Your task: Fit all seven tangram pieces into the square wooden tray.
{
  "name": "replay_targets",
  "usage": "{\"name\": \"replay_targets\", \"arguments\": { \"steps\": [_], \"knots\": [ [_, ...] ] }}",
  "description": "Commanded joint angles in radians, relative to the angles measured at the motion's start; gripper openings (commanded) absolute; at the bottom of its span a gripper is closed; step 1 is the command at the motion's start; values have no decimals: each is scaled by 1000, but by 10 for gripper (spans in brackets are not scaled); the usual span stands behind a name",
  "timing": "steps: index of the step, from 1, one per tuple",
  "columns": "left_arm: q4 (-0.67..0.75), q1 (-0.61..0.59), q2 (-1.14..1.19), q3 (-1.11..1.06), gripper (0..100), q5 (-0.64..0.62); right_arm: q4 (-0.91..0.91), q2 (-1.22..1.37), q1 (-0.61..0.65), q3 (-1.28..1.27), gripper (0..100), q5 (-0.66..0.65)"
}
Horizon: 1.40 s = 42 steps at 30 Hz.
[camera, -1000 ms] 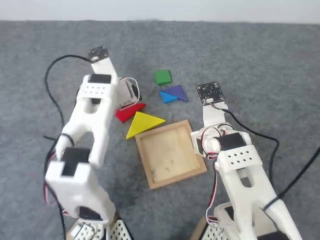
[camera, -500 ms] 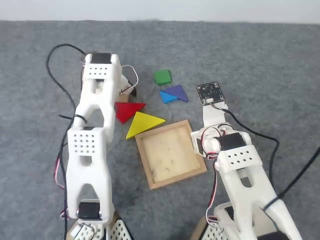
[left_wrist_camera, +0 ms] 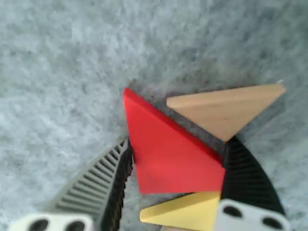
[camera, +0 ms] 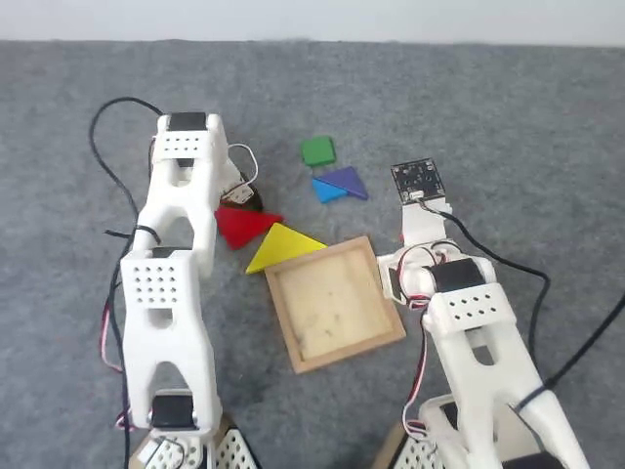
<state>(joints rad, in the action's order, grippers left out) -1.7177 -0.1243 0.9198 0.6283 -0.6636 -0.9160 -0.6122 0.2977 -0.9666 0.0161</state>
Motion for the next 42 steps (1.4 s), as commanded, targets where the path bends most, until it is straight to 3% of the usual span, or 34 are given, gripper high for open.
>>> {"name": "replay_targets", "arguments": {
  "steps": [1, 8, 14, 23, 30, 32, 35, 42],
  "knots": [
    [-40, 11, 15, -28, 290, 26, 13, -1, -13, 15, 32, 6],
    [-40, -8, -169, -160, 290, 252, 13, -1, -13, 15, 32, 6],
    [-32, -12, -232, -325, 286, 786, 13, -1, -13, 15, 32, 6],
    [-38, -135, -236, -223, 287, 994, 13, -1, -13, 15, 32, 6],
    [-34, -138, -422, -438, 290, 1014, 13, -1, -12, 15, 32, 3],
    [-3, -146, -525, -538, 291, 999, 13, -1, 4, 14, 32, -51],
    [107, -167, -697, -734, 291, 919, 13, 12, 56, 12, 38, -160],
    [482, -170, -994, -1202, 291, 643, 7, 42, 197, 11, 228, -164]
  ]
}}
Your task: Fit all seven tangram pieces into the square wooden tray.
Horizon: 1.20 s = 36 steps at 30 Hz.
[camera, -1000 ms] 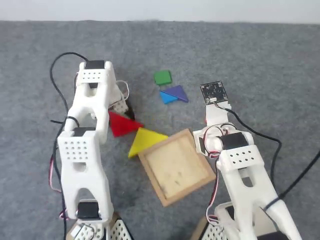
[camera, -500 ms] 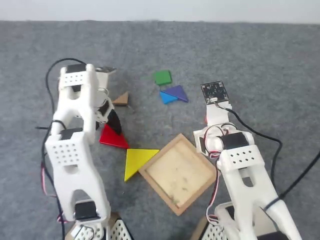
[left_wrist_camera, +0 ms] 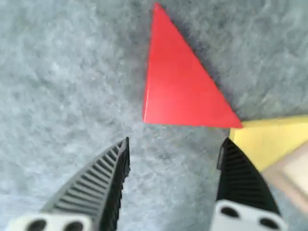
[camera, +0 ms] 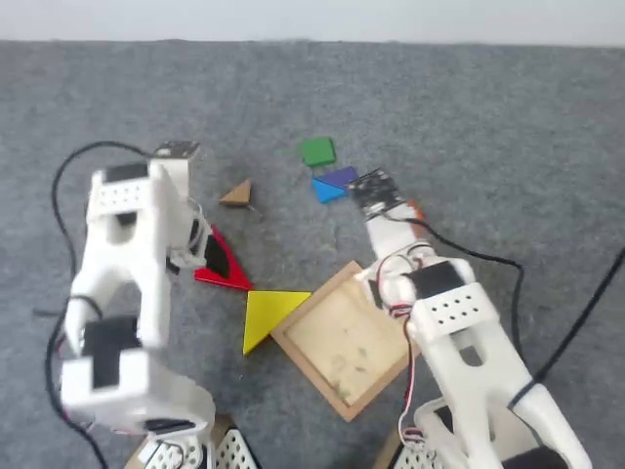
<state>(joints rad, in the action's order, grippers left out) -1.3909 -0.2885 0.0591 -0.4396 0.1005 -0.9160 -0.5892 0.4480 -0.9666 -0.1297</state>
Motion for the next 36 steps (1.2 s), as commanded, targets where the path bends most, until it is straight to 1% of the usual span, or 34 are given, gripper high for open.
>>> {"name": "replay_targets", "arguments": {
  "steps": [1, 3, 8, 11, 16, 20, 23, 25, 27, 31, 36],
  "knots": [
    [199, -6, -147, -170, 291, -163, 8, 39, 56, 14, 224, -18],
    [259, -3, -147, -205, 291, -241, 39, 87, 62, 15, 195, -18],
    [278, -8, -58, -154, 291, -382, 130, 231, 58, 44, 88, -29],
    [276, -8, 28, -87, 291, -436, 131, 288, 33, 86, 69, -43],
    [226, -3, 155, 15, 291, -433, 133, 335, -21, 118, 69, -71],
    [176, -5, 215, 79, 291, -428, 133, 341, -22, 124, 69, -71],
    [169, -8, 230, 90, 291, -368, 131, 337, -22, 124, 71, -75],
    [155, -8, 230, 93, 291, -356, 122, 337, -15, 124, 77, -100],
    [152, -8, 230, 93, 291, -353, 104, 337, -1, 124, 112, -146],
    [138, -8, 239, 90, 291, -353, 105, 348, 8, 124, 199, -141],
    [74, -9, 233, 88, 321, -350, 105, 349, 44, 124, 203, -146]
  ]
}}
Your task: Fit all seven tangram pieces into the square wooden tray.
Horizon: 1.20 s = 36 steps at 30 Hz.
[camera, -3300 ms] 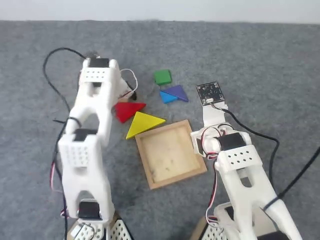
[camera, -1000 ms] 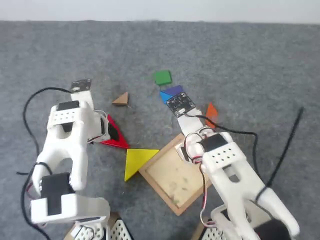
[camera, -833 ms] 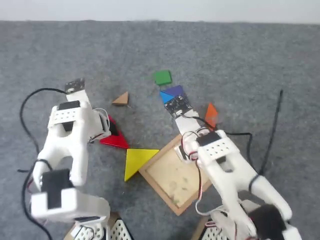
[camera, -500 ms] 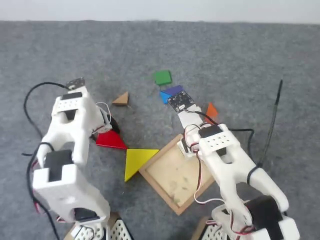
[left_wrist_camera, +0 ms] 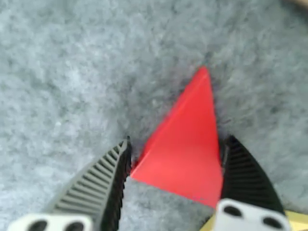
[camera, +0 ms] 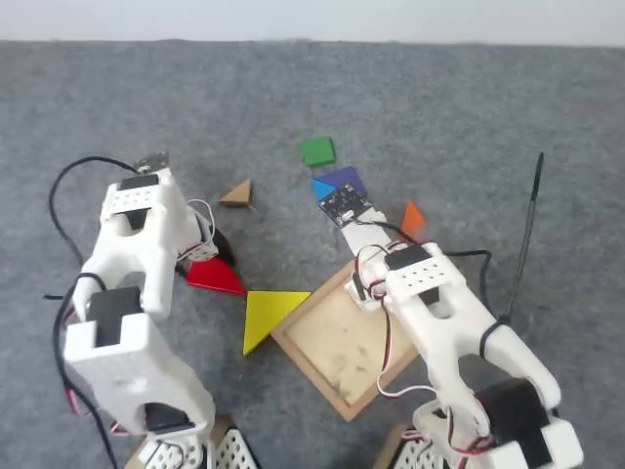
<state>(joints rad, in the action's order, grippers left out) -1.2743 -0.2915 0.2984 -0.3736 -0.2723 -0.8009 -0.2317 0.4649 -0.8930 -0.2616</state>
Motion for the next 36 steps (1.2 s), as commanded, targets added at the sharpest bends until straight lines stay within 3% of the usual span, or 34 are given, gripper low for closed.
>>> {"name": "replay_targets", "arguments": {
  "steps": [1, 9, 13, 20, 26, 36],
  "knots": [
    [-46, -6, -8, 22, 321, 31, -10, -8, 28, 51, 198, -14],
    [-46, -40, -9, 22, 322, 61, 5, -8, 22, 52, 6, -51],
    [-49, -54, -9, 22, 322, 95, 4, -8, -36, 71, 7, 14],
    [-51, -54, -9, 22, 322, 98, -4, -8, -199, 121, 7, 273],
    [-51, -54, -9, 27, 322, 94, -19, -8, -183, 114, 7, 459],
    [-52, -54, 2, 22, 323, 84, -68, 130, -160, 163, 10, 506]
  ]
}}
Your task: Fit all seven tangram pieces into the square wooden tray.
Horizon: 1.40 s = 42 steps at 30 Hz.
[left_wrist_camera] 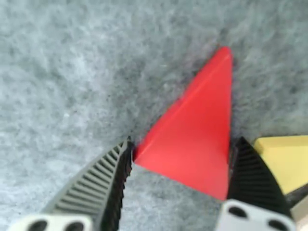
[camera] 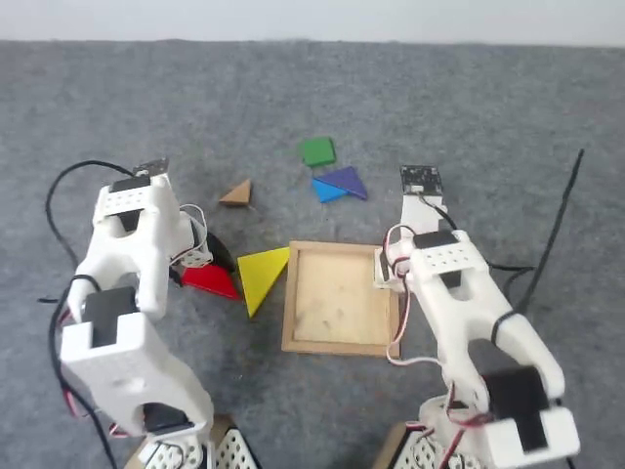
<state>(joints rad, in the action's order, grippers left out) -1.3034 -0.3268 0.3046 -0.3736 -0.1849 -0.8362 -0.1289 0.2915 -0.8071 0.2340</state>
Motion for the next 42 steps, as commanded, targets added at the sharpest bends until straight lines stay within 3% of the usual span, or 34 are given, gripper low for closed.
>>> {"name": "replay_targets", "arguments": {
  "steps": [1, 5, 16, 25, 42],
  "knots": [
    [-35, -20, -6, 22, 324, -9, -41, 48, 13, 94, 10, 11],
    [-97, -20, -15, 25, 361, -15, -76, 91, 38, 132, 10, 9],
    [-32, -14, -5, 4, 359, 35, -88, 93, 87, 141, 10, 8],
    [61, -12, -5, -8, 319, 38, -90, 93, 87, 141, 10, 8],
    [83, 60, -5, -28, 252, 78, -113, 93, 84, 153, 10, 8]
  ]
}}
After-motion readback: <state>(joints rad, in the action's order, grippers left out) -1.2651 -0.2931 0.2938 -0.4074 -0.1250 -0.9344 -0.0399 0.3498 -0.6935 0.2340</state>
